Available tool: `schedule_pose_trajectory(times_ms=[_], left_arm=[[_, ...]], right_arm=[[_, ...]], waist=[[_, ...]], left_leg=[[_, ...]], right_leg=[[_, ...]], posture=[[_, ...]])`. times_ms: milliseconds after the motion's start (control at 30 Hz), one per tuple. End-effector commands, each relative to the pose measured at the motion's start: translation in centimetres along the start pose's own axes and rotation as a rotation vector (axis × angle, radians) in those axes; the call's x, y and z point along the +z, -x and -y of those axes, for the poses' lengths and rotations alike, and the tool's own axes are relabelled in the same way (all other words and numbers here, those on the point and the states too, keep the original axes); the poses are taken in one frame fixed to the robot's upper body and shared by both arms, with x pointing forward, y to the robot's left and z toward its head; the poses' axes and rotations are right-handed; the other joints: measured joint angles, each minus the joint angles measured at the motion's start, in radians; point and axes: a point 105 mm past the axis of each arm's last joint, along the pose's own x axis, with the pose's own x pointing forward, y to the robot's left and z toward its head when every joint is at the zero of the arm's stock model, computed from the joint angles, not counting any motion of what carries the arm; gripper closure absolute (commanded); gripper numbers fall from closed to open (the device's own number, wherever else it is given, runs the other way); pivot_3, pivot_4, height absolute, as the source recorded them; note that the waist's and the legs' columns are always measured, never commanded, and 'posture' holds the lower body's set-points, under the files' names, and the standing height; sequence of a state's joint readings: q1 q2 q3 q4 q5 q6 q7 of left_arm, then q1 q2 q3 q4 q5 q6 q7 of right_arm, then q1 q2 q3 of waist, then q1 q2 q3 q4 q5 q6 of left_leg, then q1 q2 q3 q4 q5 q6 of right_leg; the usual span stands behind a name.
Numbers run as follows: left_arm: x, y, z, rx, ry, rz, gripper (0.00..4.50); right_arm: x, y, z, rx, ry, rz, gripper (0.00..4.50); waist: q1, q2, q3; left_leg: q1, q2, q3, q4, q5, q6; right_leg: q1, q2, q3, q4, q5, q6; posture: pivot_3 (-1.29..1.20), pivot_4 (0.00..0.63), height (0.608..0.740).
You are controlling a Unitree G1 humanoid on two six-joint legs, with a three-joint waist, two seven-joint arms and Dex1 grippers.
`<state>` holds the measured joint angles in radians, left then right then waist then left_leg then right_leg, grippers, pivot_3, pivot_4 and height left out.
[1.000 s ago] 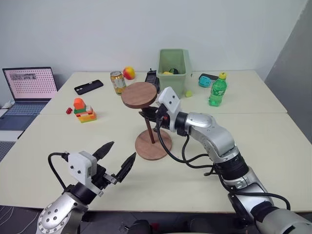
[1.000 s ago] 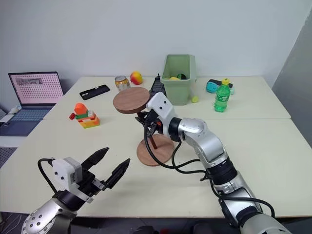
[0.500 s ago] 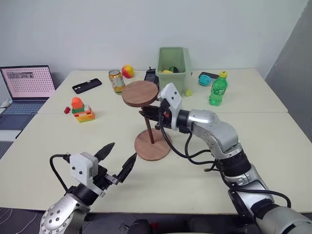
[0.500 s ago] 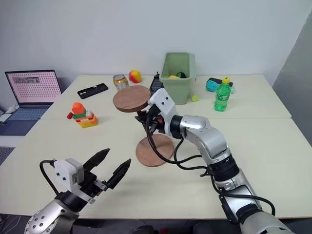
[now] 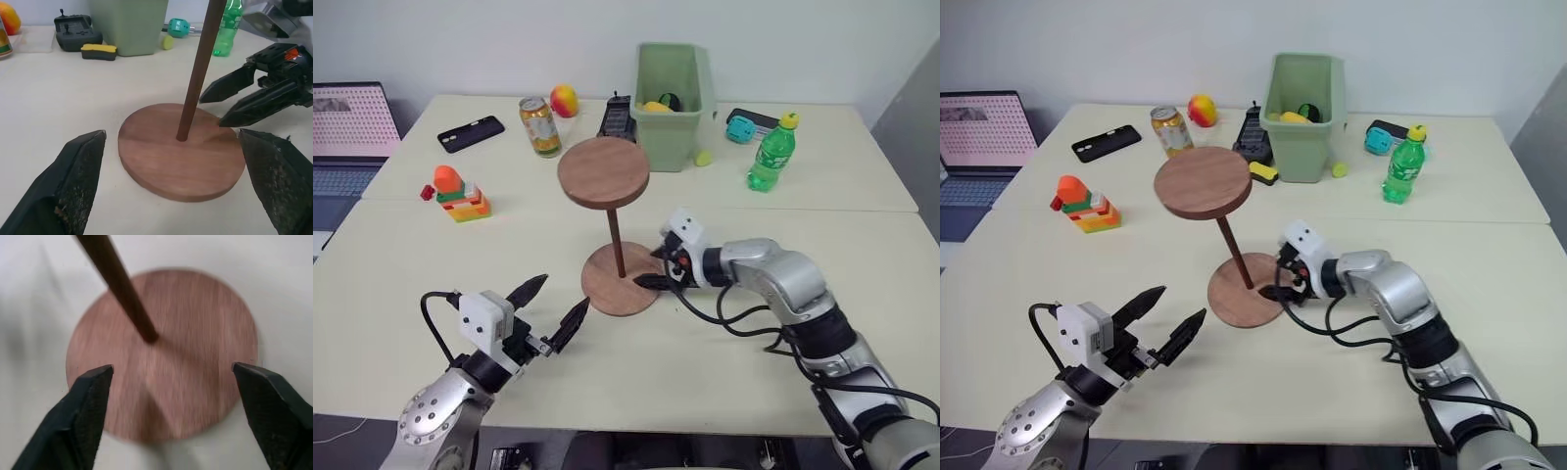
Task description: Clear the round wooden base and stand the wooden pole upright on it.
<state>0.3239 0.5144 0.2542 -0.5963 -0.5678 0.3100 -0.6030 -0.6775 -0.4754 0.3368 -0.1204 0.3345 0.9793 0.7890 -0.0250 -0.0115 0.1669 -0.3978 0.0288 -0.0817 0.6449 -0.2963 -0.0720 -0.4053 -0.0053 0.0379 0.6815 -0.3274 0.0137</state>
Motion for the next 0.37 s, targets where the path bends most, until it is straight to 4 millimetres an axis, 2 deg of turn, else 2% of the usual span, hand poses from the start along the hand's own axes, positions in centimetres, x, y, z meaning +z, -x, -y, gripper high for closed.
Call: schedule_pose_trajectory(times_ms=[33, 200, 267, 367], left_arm=[[2.9, 0.7, -3.6, -0.074, -0.016, -0.06, 0.0], [6.1, 0.5, -7.9, -0.117, -0.086, -0.257, 0.0], [7.1, 0.3, -8.7, -0.138, -0.108, -0.27, 0.0], [7.1, 0.4, -9.5, -0.169, -0.157, -0.32, 0.0]], right_arm=[[0.9, 3.7, 0.5, 0.005, 0.064, 0.006, 0.05], [1.1, 7.1, 0.9, 0.008, 0.055, 0.005, 0.05], [1.1, 7.9, 0.7, 0.027, 0.035, 0.028, 0.05], [0.5, 8.4, 0.8, 0.006, 0.052, 0.037, 0.05]], waist=[[0.001, 0.001, 0.004], [-0.005, -0.004, 0.015], [-0.009, -0.004, 0.015], [-0.016, -0.004, 0.015]], left_leg=[[0.0, -0.001, 0.0, 0.0, 0.001, 0.001], [0.0, -0.002, 0.001, 0.001, 0.002, 0.003], [0.0, -0.003, 0.001, 0.0, 0.002, 0.003], [0.0, -0.002, 0.004, -0.001, 0.003, 0.0]], right_leg=[[0.0, 0.0, -0.001, 0.001, 0.0, 0.0], [0.001, 0.004, -0.004, 0.001, 0.003, 0.0], [0.0, 0.005, -0.003, 0.0, 0.003, 0.0], [-0.001, 0.005, -0.001, -0.001, 0.002, 0.001]], posture=[[0.0, 0.15, 0.74], [0.0, 0.15, 0.74], [0.0, 0.15, 0.74], [0.0, 0.15, 0.74]])
